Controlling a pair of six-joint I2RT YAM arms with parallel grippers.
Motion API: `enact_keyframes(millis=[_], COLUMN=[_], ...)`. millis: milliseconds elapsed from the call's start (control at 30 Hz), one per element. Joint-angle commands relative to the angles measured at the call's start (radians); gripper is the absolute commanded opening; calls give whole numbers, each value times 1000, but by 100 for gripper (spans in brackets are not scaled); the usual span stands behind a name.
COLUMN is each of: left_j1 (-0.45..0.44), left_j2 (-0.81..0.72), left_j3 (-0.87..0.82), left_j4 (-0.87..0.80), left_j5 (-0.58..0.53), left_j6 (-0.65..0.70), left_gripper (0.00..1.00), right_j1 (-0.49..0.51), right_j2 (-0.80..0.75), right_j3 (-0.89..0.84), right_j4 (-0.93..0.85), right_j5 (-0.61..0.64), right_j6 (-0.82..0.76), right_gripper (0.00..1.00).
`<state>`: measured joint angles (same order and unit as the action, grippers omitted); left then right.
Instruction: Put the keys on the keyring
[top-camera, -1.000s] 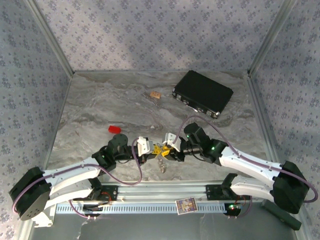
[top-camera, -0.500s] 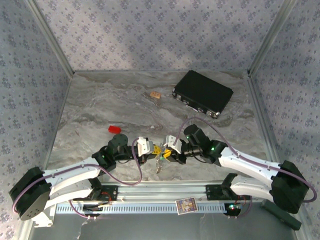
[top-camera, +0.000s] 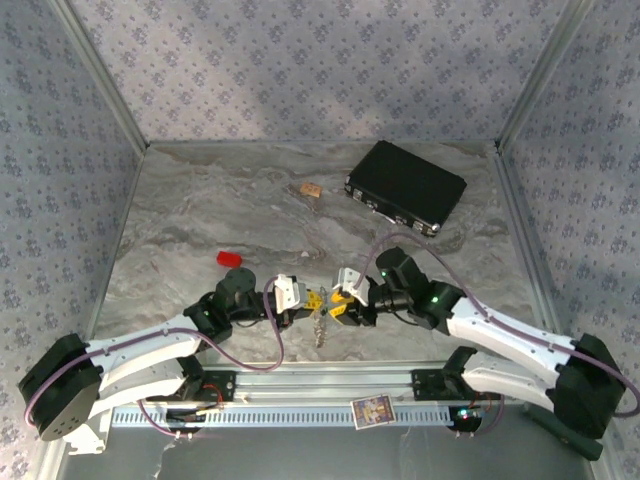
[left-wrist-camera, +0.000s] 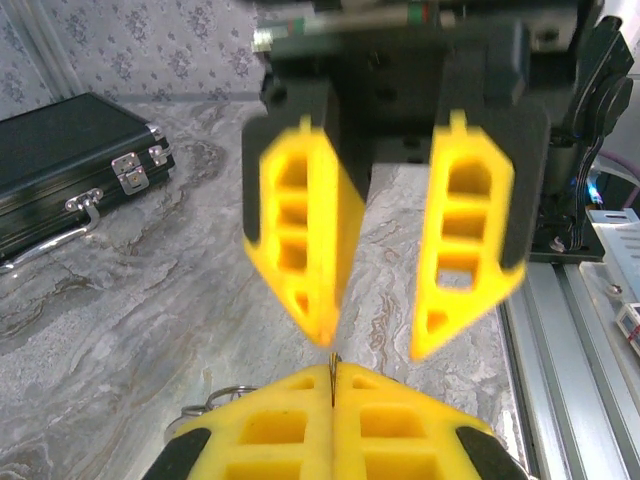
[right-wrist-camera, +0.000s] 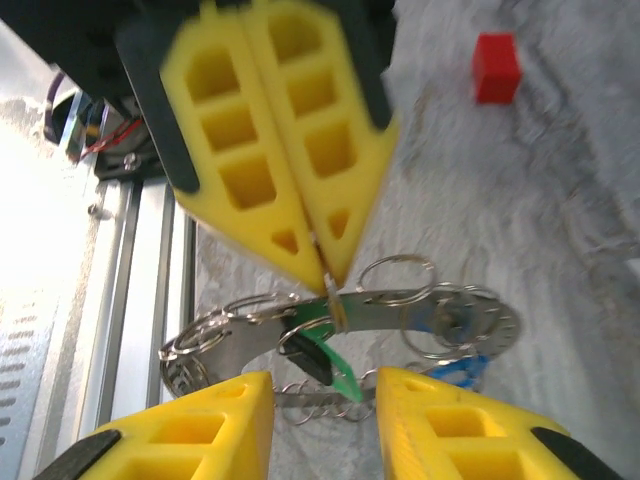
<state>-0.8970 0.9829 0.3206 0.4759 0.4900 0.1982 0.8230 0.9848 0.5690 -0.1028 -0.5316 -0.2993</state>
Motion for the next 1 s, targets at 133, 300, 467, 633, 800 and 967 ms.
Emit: enact_keyframes(millis=[133,300,467,633,800,967], left_j1=[-3,-2,-2,-2,-3,-3], left_j2=[-22,-24,-22,-21,-22,-23], left_j3=[-5,-3,-4,-3,-4,0], left_j4=[60,62,66,67,63,57], left_j5=[41,55,59,61,53,56], left_j6=[21,21,22,21,23,28], left_gripper=[0,0,0,0,0,0], right_j1=[-9,-1,2,3,0,-17], right_j2=[15,47,63,83,72,25], right_j3=[7,8,12,15,8,-13], right_j4=[63,106,115,120,96,62], right_j5=[-42,-26,-47,-81,-66,-40], right_j6=[19,28,34,42,32,26], right_gripper=[24,22,23,25,27,27])
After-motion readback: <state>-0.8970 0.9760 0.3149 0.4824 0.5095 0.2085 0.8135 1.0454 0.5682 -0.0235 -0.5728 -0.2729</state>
